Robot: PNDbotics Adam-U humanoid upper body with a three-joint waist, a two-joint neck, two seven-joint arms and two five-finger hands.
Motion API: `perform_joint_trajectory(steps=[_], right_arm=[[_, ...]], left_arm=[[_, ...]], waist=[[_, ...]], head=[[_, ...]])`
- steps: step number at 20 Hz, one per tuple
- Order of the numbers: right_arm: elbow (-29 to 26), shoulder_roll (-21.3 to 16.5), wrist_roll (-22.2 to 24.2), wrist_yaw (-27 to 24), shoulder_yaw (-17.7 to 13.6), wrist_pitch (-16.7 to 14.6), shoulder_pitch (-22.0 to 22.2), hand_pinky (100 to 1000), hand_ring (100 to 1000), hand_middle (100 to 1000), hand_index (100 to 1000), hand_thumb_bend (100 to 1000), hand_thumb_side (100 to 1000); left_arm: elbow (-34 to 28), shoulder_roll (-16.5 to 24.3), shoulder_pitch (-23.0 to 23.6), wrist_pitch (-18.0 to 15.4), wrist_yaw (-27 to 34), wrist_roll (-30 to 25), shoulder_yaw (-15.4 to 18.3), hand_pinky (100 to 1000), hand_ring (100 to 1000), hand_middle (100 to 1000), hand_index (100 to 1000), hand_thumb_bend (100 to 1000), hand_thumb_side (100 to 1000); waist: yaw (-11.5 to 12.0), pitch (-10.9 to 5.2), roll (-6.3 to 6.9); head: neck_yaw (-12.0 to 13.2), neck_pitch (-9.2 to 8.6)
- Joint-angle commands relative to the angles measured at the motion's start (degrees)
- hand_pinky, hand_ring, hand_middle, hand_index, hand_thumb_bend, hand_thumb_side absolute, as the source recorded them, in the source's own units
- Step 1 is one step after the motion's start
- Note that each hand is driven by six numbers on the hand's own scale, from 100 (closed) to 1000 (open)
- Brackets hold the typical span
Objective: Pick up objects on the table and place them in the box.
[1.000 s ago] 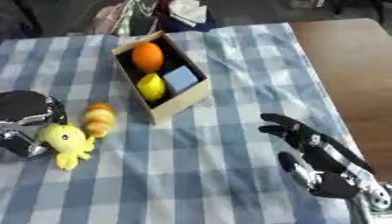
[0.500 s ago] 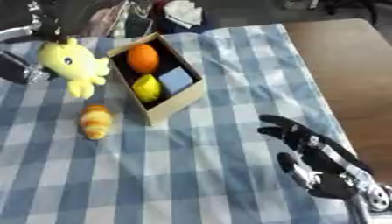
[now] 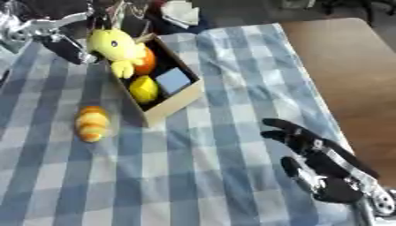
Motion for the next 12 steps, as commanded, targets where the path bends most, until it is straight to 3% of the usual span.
perform_joint_trajectory(steps=[1,8,12], right_arm=[[-0.6,-0.2,0.3,-0.5,0.2,0.0,-0.8,1000,926,977,1000,100,496],[-0.6,0.1,0.8,-0.7,0.7,0.1,-1.2,1000,926,977,1000,100,497],[-0.6,0.2,0.9,-0.8,0.7,0.0,-1.3,1000,926,977,1000,100,496]], left_arm=[[4.0,-2.0,-2.4,0.1,-3.0,2.1,0.1,647,549,521,680,380,166],[9.9,-6.3,-4.2,3.7,-7.3,7.4,0.6,642,552,545,743,411,283],[11.2,-7.5,-3.9,5.0,-8.6,8.9,0.1,651,571,572,770,471,397]], waist=[[-0.2,-1.3,-0.29],[-1.0,-1.05,-0.52],[-1.4,-0.95,-0.59]], head=[[0.6,0.28],[1.3,0.16],[1.2,0.13]])
